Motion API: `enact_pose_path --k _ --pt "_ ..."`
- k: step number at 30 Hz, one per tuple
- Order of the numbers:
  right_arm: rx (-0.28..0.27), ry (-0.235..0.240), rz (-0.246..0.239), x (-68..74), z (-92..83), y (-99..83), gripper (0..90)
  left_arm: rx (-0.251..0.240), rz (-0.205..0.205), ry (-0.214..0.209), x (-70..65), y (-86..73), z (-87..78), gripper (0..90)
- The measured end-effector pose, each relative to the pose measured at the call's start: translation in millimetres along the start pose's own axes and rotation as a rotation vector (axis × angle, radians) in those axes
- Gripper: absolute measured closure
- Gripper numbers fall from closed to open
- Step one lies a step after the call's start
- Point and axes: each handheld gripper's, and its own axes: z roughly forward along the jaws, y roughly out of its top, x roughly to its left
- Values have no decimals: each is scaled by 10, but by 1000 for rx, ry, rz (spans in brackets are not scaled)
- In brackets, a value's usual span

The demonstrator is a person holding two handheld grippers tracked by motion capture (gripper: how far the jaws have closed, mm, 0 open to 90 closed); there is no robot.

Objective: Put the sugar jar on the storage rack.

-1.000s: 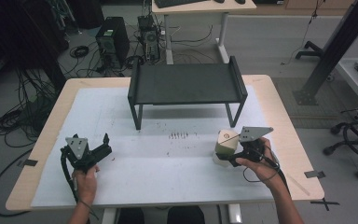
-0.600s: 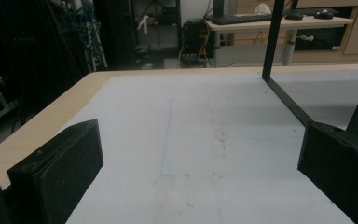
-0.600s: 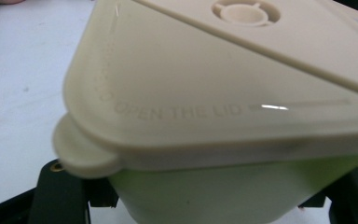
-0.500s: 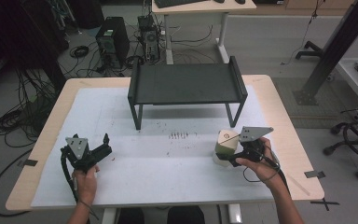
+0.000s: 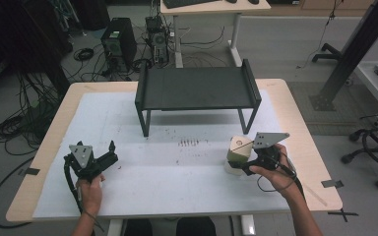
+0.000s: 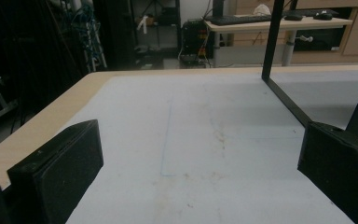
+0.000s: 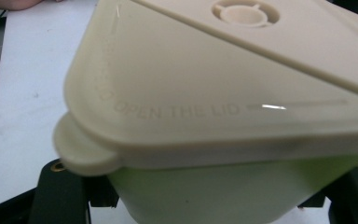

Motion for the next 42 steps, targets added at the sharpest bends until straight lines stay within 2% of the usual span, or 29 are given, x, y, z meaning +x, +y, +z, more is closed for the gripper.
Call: enact_pose_path --k 9,16,26,34,35,37,42 --pt "-1 2 -23 5 -137 243 282 2 10 0 -12 0 3 2" --pt "-2 -1 -32 -41 -282 487 282 2 7 1 -8 0 3 2" --pt "-25 13 -52 -146 -456 1008 282 2 3 0 -3 0 2 2" --pt "-31 8 -75 -274 -491 1380 282 0 4 -3 -5 0 4 2" --pt "-31 8 -75 -274 -491 1380 282 0 4 -3 -5 0 4 2" --pt "-36 7 -79 -335 -480 1519 282 1 -1 0 0 0 4 2" --pt "-31 1 -88 -414 -434 1700 282 0 6 -3 -9 0 5 2"
